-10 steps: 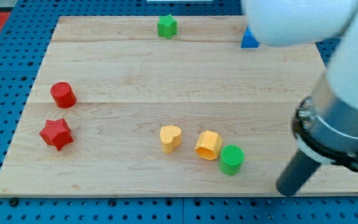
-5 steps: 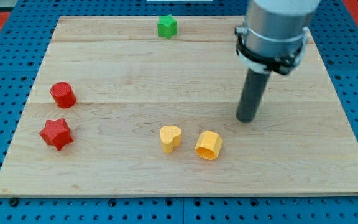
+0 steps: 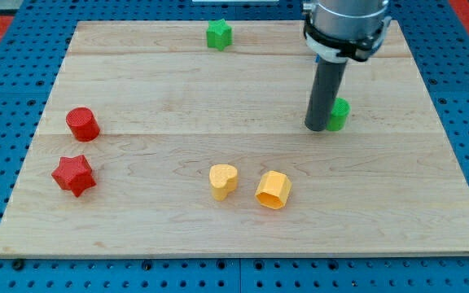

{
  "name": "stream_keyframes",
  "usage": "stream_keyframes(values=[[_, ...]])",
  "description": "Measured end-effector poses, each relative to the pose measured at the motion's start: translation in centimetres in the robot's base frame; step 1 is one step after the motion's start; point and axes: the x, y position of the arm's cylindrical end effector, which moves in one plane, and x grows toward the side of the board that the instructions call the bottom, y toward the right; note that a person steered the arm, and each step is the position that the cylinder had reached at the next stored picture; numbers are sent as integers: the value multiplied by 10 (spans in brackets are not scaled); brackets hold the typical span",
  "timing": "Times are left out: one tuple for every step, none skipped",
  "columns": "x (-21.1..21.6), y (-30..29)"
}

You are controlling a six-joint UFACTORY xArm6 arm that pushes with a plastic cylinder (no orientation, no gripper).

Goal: Put the green circle diagonally top right to the red circle

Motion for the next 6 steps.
stream_keyframes(values=[[-8,-31],[36,-2],[9,69],[-46,4],[-92,-67],[-64,-35]])
